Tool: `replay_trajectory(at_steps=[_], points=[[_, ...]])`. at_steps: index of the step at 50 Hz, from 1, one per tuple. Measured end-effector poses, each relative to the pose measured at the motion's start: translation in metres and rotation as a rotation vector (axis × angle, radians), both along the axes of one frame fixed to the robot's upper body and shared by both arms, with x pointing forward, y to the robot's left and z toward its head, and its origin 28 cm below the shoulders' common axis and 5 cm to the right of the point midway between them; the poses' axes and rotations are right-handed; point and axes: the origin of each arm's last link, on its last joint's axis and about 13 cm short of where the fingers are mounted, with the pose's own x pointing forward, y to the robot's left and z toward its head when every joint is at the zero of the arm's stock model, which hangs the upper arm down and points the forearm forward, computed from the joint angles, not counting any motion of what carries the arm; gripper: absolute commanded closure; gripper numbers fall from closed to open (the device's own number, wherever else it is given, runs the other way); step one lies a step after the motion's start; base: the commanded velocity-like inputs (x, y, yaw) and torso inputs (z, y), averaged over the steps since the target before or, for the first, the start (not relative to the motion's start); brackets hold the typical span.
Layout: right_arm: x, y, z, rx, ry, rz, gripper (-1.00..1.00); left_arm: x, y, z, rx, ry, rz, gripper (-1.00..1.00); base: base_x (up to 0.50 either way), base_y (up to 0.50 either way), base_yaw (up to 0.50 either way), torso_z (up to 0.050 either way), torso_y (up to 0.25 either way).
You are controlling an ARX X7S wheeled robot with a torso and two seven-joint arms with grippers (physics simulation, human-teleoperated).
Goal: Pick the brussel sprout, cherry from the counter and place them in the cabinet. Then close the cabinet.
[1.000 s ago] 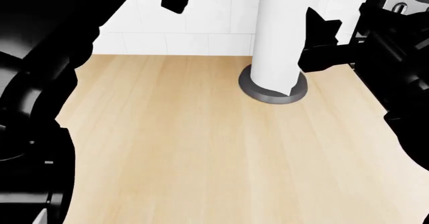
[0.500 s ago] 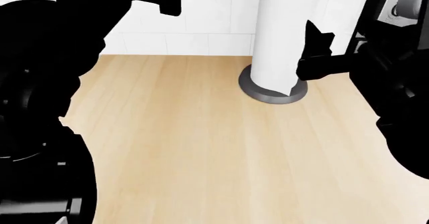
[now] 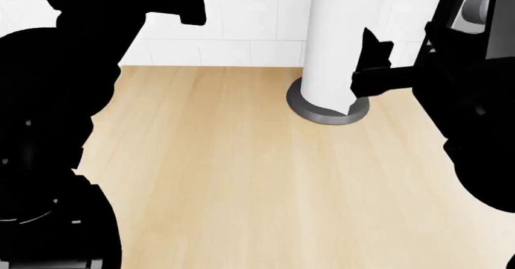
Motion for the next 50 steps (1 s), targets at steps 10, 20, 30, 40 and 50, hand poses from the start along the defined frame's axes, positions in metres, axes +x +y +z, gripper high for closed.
replay_trajectory(at_steps=[10,20,30,40,50], points=[[0.000,-0.001,0.001,0.019,-0.024,-0.025,-1.00,-0.008,0.005,-0.019,0.034,0.005,0.015,-1.00,-0.02,-0.07,0.00,0.000,0.000],[-0.002,-0.003,-0.005,0.058,-0.042,-0.058,-1.00,-0.013,0.008,-0.036,0.056,0.013,0.016,-1.00,-0.06,-0.21,0.00,0.000,0.000],[-0.003,-0.004,-0.010,0.078,-0.052,-0.064,-1.00,-0.017,0.009,-0.044,0.064,0.015,0.017,-1.00,-0.06,-0.14,0.00,0.000,0.000],[-0.002,-0.003,-0.014,0.091,-0.059,-0.060,-1.00,-0.018,0.010,-0.048,0.066,0.017,0.022,-1.00,-0.06,-0.24,0.00,0.000,0.000],[-0.002,-0.003,-0.017,0.099,-0.063,-0.060,-1.00,-0.019,0.011,-0.051,0.065,0.017,0.022,-1.00,-0.07,-0.25,0.00,0.000,0.000]])
